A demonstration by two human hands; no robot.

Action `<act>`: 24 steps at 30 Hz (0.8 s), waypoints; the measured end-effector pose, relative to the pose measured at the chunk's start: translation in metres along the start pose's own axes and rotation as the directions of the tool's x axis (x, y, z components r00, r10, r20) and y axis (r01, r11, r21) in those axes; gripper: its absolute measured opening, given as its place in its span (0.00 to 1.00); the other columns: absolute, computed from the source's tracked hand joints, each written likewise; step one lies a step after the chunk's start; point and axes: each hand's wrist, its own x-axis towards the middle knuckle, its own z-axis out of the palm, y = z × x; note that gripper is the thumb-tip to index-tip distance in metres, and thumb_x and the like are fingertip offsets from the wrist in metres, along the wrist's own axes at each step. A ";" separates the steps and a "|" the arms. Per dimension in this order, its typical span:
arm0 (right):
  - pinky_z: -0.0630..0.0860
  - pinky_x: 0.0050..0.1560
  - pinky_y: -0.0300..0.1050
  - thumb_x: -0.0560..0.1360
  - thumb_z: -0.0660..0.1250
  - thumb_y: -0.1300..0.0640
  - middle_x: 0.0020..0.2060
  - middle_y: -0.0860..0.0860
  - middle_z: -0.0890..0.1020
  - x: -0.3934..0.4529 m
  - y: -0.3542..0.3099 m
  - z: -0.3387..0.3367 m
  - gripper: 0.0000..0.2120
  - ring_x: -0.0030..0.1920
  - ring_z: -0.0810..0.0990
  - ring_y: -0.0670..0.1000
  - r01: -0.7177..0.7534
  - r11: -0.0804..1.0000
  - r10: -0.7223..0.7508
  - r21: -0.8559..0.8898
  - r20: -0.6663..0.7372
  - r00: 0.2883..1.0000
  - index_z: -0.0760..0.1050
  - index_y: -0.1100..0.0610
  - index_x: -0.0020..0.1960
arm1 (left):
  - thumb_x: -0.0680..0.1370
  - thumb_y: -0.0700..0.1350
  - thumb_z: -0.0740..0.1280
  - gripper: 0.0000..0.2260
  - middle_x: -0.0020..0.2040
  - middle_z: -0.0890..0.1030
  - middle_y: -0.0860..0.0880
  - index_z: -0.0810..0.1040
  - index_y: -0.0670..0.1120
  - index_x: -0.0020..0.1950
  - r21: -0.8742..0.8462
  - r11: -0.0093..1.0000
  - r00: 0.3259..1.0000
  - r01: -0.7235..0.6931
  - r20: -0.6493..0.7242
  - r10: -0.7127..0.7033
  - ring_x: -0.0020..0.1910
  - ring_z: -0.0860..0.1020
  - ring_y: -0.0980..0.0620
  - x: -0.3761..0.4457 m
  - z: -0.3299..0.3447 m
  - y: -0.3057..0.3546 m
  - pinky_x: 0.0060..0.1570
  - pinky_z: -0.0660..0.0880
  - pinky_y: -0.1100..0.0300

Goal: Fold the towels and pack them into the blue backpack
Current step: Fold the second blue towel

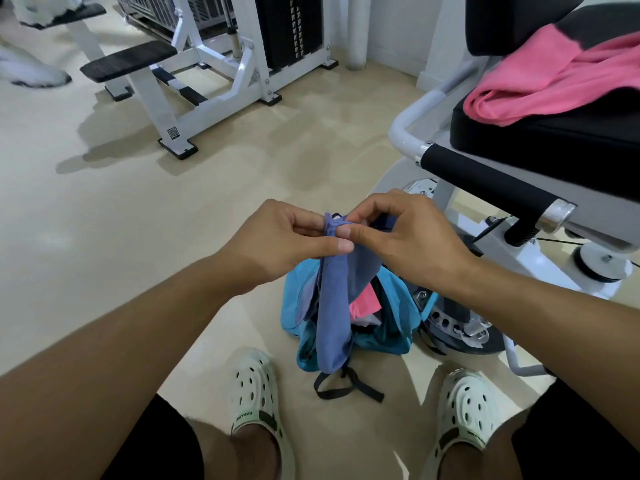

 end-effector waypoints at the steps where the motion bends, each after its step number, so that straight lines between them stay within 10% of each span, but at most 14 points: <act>1: 0.73 0.43 0.30 0.73 0.76 0.47 0.37 0.44 0.82 0.000 0.000 0.000 0.04 0.46 0.79 0.42 0.007 1.000 -0.007 0.002 0.002 1.000 0.84 0.46 0.43 | 0.72 0.44 0.78 0.10 0.47 0.88 0.51 0.88 0.46 0.53 0.016 1.000 1.000 -0.009 -0.021 0.009 0.51 0.86 0.56 0.000 0.000 0.000 0.52 0.79 0.66; 5: 0.72 0.42 0.32 0.75 0.75 0.49 0.37 0.43 0.83 0.005 -0.002 -0.006 0.03 0.44 0.79 0.43 0.044 0.999 -0.043 -0.006 0.103 0.994 0.84 0.47 0.44 | 0.73 0.44 0.76 0.06 0.46 0.88 0.51 0.88 0.48 0.49 0.088 0.996 0.999 -0.032 -0.007 0.033 0.50 0.86 0.56 0.003 -0.010 -0.002 0.54 0.80 0.64; 9: 0.70 0.52 0.46 0.72 0.76 0.46 0.37 0.39 0.76 0.011 0.009 -0.016 0.09 0.50 0.72 0.48 0.172 0.910 -0.053 -0.378 0.305 0.951 0.78 0.46 0.44 | 0.81 0.42 0.68 0.07 0.50 0.87 0.49 0.85 0.41 0.54 0.037 0.999 1.000 -0.027 0.003 0.027 0.48 0.84 0.55 0.007 -0.027 -0.004 0.53 0.80 0.62; 19: 0.73 0.48 0.47 0.71 0.74 0.38 0.35 0.44 0.79 0.012 0.009 -0.020 0.12 0.44 0.75 0.47 0.105 0.883 -0.019 -0.458 0.188 0.982 0.82 0.45 0.45 | 0.81 0.50 0.68 0.09 0.48 0.84 0.41 0.86 0.48 0.47 0.286 0.958 0.992 0.011 -0.126 0.027 0.44 0.78 0.54 0.008 -0.048 -0.013 0.57 0.78 0.47; 24: 0.67 0.33 0.37 0.67 0.80 0.44 0.32 0.46 0.76 0.015 0.009 -0.021 0.17 0.33 0.75 0.44 -0.067 0.955 0.094 -0.288 0.083 0.992 0.77 0.45 0.49 | 0.80 0.51 0.70 0.11 0.36 0.78 0.56 0.83 0.58 0.37 0.338 0.940 0.986 0.044 -0.164 0.013 0.33 0.73 0.58 0.006 -0.046 -0.005 0.39 0.71 0.67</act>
